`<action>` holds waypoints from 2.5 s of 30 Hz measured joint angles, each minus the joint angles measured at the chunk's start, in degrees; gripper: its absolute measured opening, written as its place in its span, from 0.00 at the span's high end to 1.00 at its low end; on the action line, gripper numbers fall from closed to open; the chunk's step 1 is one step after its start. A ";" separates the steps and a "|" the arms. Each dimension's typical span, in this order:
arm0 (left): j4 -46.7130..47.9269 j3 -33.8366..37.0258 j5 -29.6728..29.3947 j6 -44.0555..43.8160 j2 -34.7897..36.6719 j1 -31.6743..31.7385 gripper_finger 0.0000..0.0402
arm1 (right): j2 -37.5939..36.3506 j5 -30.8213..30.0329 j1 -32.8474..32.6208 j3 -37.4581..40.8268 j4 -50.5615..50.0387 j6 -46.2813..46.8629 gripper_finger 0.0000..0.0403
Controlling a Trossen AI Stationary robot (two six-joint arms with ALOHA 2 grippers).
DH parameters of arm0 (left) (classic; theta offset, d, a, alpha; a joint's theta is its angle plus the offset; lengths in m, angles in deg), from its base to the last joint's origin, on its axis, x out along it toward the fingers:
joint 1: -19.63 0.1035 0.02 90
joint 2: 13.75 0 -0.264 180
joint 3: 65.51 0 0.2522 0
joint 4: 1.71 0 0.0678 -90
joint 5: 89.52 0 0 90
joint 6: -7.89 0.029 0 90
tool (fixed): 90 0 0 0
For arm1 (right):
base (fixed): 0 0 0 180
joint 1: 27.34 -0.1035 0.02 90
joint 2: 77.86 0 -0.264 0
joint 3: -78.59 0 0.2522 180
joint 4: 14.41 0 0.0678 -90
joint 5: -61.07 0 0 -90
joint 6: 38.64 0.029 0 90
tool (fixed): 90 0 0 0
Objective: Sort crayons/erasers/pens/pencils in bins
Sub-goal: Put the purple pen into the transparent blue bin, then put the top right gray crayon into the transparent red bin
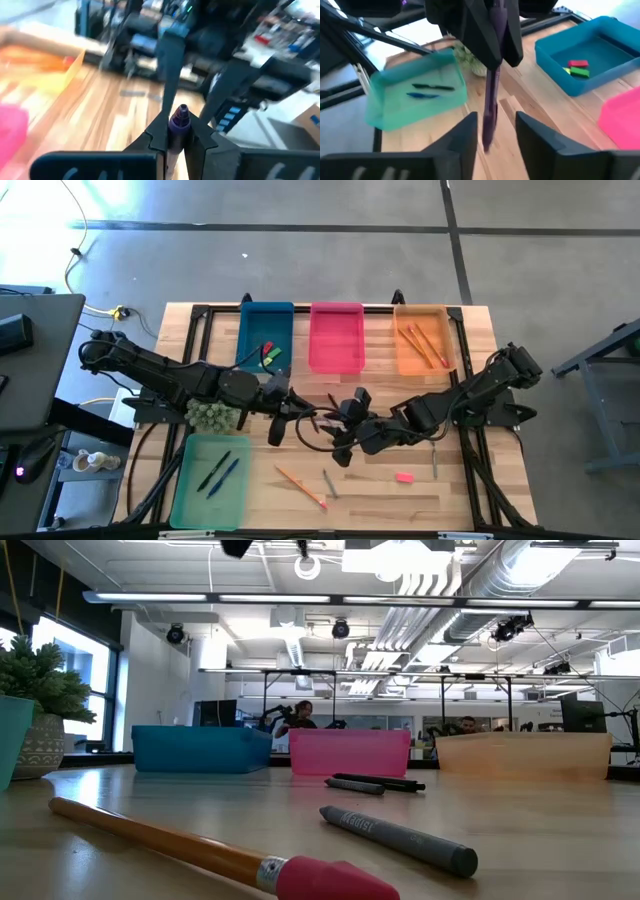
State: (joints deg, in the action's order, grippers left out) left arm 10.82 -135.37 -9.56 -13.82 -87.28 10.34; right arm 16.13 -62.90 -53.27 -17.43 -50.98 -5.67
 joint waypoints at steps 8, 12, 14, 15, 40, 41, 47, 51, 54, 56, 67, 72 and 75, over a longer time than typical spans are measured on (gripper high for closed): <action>21.09 -3.12 -0.83 -10.82 0.21 -2.89 0.96 | 0.00 0.50 1.27 0.00 -4.71 0.15 0.56; 31.92 -7.22 2.28 -16.38 0.22 -5.08 0.96 | 0.00 3.88 2.90 0.00 -7.91 0.73 0.56; 38.09 -8.90 2.50 -18.98 0.25 -6.58 0.96 | 0.00 5.31 3.89 0.00 -9.33 1.38 0.57; 41.69 -9.57 2.44 -20.43 0.25 -7.38 0.96 | 0.00 5.59 4.34 0.00 -9.97 1.52 0.57; 59.48 1.01 0.85 -75.05 0.24 -33.83 0.96 | 0.02 10.90 10.22 0.00 -14.76 -3.45 0.57; 59.23 1.62 1.17 -76.00 0.08 -34.26 0.96 | 0.02 11.25 10.22 0.00 -15.10 -3.44 0.57; 57.04 5.91 3.94 -80.13 -0.96 -34.60 0.96 | 0.02 11.92 10.20 0.00 -15.99 -3.45 0.57; 54.91 8.07 4.30 -81.46 -1.71 -34.37 0.96 | 0.02 11.92 10.20 0.00 -16.69 -3.45 0.57; 55.05 8.55 4.67 -81.62 -2.13 -34.14 0.95 | 0.02 11.92 10.20 0.00 -17.51 -3.48 0.57; 54.86 8.55 4.64 -81.56 -2.39 -33.77 0.93 | 0.02 11.92 10.20 0.02 -18.19 -3.46 0.57; 53.24 8.55 5.51 -78.63 -2.37 -31.92 0.75 | 0.04 11.92 10.16 0.02 -19.51 -3.45 0.57; 53.50 8.55 6.13 -78.60 -2.36 -31.90 0.66 | 0.04 11.92 10.16 0.02 -20.37 -3.45 0.57; 53.63 8.43 7.54 -78.58 -2.26 -31.92 0.63 | 0.04 11.92 10.16 0.02 -20.73 -3.45 0.57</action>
State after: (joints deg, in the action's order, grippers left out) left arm 64.46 -126.93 -2.02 -92.40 -89.54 -21.58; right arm 16.18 -50.98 -43.11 -17.41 -71.71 -9.12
